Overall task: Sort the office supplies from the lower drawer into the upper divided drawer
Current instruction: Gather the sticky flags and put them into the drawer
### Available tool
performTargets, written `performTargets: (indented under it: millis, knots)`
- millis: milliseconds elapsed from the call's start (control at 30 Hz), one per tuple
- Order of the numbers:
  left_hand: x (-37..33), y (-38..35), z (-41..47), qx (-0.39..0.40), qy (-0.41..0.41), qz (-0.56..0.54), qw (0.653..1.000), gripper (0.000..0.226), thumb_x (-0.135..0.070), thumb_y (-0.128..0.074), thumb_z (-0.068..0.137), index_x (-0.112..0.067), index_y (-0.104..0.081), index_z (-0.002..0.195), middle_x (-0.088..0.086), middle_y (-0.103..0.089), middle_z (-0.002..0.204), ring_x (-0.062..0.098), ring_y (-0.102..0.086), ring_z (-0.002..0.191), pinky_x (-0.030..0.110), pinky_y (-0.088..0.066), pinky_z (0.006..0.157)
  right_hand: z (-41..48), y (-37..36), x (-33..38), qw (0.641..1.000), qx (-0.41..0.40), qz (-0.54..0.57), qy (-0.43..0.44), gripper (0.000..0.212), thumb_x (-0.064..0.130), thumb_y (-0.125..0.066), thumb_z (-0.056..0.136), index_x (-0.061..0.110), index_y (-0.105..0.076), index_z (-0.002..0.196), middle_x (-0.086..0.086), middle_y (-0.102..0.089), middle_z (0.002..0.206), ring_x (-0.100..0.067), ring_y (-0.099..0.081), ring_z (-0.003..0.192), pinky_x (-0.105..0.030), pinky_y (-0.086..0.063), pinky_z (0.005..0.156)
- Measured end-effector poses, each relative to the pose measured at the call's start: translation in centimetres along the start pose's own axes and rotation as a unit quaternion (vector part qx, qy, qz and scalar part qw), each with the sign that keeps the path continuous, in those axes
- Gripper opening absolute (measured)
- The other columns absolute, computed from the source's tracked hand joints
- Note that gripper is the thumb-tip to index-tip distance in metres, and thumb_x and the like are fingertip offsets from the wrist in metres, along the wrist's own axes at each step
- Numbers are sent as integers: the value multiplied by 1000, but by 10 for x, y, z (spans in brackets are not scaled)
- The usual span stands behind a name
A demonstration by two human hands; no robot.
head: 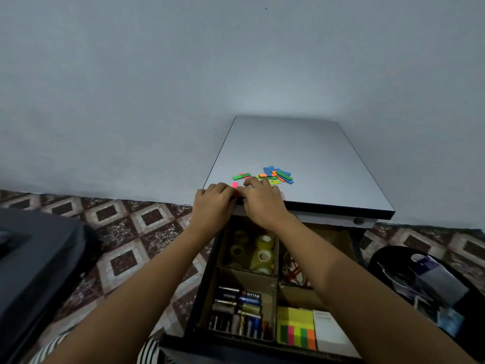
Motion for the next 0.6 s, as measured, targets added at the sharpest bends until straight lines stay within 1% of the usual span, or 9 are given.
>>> performTargets:
  millis: [100, 167, 300, 400, 467, 533, 567, 600]
  knots:
    - [0, 1, -1, -20, -15, 14, 1000, 28, -30, -44, 81, -17, -69, 80, 0, -67, 76, 24, -64, 66, 30, -40, 53, 0, 0, -2, 1000, 0, 7, 9, 37, 19, -40, 98, 23, -50, 133, -4, -44, 136, -28, -36, 123, -41, -36, 93]
    - [-1, 2, -3, -38, -29, 14, 999, 27, -28, -45, 85, -17, -70, 81, -1, -68, 76, 24, -64, 66, 31, -41, 54, -1, 1, -3, 1000, -9, 15, 11, 35, 23, -42, 98, 21, -51, 131, -3, -47, 133, -27, -38, 121, -40, -37, 92]
    - [-8, 8, -5, -63, -49, -40, 996, 26, -24, -45, 87, -16, -70, 86, -1, -69, 79, 23, -65, 70, 33, -44, 61, -6, 6, -6, 997, -55, 54, 6, 28, 24, -43, 97, 16, -59, 119, -4, -55, 123, -26, -47, 113, -38, -38, 86]
    - [-15, 18, -9, -64, -42, -155, 985, 26, -23, -47, 87, -9, -69, 90, 4, -69, 83, 23, -66, 72, 32, -49, 61, -17, 11, -14, 982, -96, 160, -6, 22, 21, -50, 94, 13, -65, 107, -4, -62, 109, -24, -54, 104, -39, -44, 85]
    - [-18, 22, -15, -44, -10, -235, 971, 21, -20, -54, 89, -6, -68, 95, 5, -69, 89, 19, -65, 78, 32, -52, 67, -28, 13, -16, 972, -102, 209, -5, 19, 19, -54, 92, 11, -67, 103, -4, -65, 102, -21, -56, 98, -37, -46, 84]
    - [-22, 27, -20, -31, 36, -307, 950, 13, -14, -60, 90, -7, -68, 97, 1, -69, 90, 6, -62, 80, 21, -50, 73, -40, 18, -18, 961, -104, 254, -16, 18, 20, -57, 92, 10, -68, 102, -4, -66, 99, -17, -58, 95, -32, -48, 82]
    - [-23, 29, -24, -24, 66, -347, 935, 11, -12, -61, 90, -9, -69, 96, -4, -68, 88, -2, -61, 79, 14, -49, 73, -48, 20, -19, 953, -102, 284, -31, 17, 21, -58, 91, 11, -67, 101, -2, -66, 99, -14, -59, 93, -28, -49, 80]
    - [-26, 31, -28, -16, 93, -382, 919, 9, -12, -61, 89, -11, -69, 95, -10, -67, 86, -5, -60, 78, 10, -47, 71, -56, 21, -21, 941, -97, 319, -48, 16, 23, -59, 91, 13, -67, 100, 0, -67, 98, -11, -59, 91, -23, -49, 78]
Point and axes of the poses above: each hand's wrist, its own z-axis towards the middle knuckle, its own y-axis out of the back of the hand, x = y × z, the point moved 8 cm from there along z, towards the middle knuckle
